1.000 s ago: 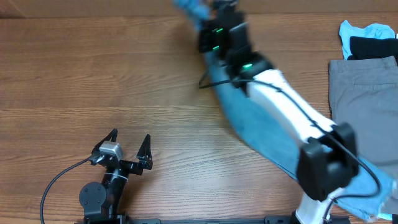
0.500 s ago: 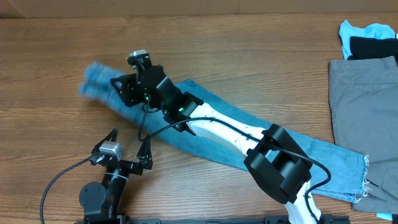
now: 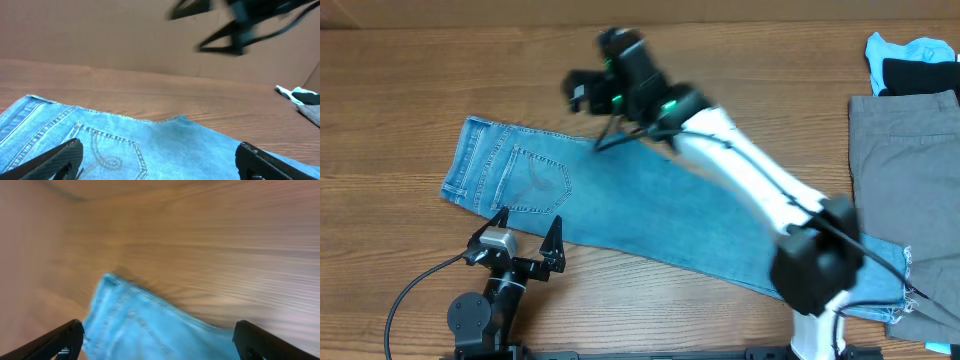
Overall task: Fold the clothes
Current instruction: 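Drag the jeans with the right gripper leftward across the table, then release the jeans and raise the right gripper to the right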
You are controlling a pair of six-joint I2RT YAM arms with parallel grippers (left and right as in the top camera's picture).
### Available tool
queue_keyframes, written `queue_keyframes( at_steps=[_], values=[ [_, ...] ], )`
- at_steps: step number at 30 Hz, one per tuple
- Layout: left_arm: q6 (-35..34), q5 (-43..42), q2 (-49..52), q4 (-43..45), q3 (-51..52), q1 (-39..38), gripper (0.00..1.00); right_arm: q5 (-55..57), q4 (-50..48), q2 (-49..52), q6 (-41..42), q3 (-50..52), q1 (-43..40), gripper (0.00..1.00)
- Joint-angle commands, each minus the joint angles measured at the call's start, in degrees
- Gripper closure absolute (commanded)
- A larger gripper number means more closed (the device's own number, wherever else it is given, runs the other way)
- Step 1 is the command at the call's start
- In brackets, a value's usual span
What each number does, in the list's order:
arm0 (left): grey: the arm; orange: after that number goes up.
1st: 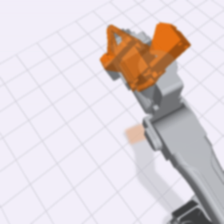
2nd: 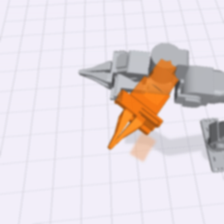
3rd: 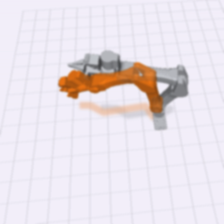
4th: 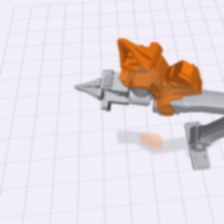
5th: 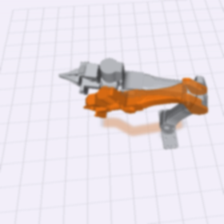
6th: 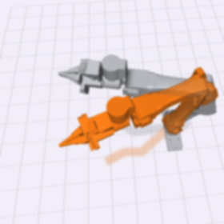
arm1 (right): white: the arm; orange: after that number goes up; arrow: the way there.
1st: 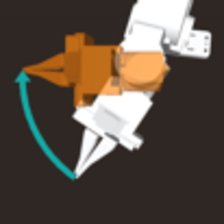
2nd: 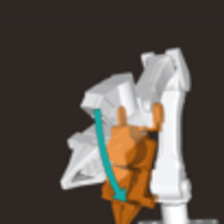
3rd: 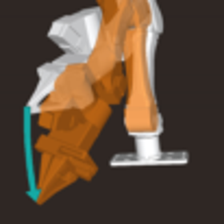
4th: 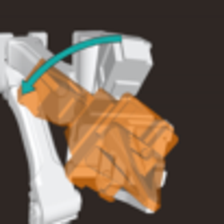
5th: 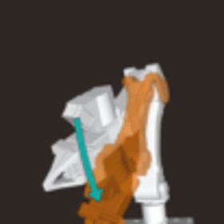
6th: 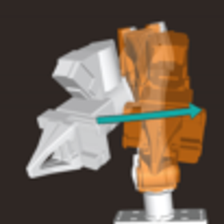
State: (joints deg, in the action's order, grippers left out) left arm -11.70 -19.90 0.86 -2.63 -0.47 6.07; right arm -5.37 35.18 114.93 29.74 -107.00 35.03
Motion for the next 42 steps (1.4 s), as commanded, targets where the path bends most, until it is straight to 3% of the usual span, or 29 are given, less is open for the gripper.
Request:
queue_keyframes(
  at_steps=[1,10,18,28,38,42],
  values=[
    [-0.31,-0.46,-0.50,-0.07,0.17,-0.26,0.00,0.70,6.86,-9.88,-1.75,-3.37,-4.15,0.00],
    [-0.31,-0.46,-0.50,-0.07,0.17,-0.26,0.00,1.40,30.38,-15.91,-2.82,-3.30,-11.43,0.00],
    [-0.31,-0.46,-0.50,-0.07,0.17,-0.26,0.00,17.55,42.75,-15.91,3.74,-3.21,-19.15,0.00],
    [-0.04,-0.11,-0.44,-0.07,0.17,-0.24,0.00,19.26,45.72,-15.91,3.32,-3.21,-32.02,0.00],
    [-3.34,-1.99,-0.44,0.09,0.17,-0.26,0.00,19.26,45.75,-15.91,3.32,-3.21,-32.22,0.00],
    [-6.34,-7.13,-0.09,0.31,0.15,-0.37,0.00,19.26,45.72,-15.91,3.32,-3.21,-32.22,0.00]
  ],
)
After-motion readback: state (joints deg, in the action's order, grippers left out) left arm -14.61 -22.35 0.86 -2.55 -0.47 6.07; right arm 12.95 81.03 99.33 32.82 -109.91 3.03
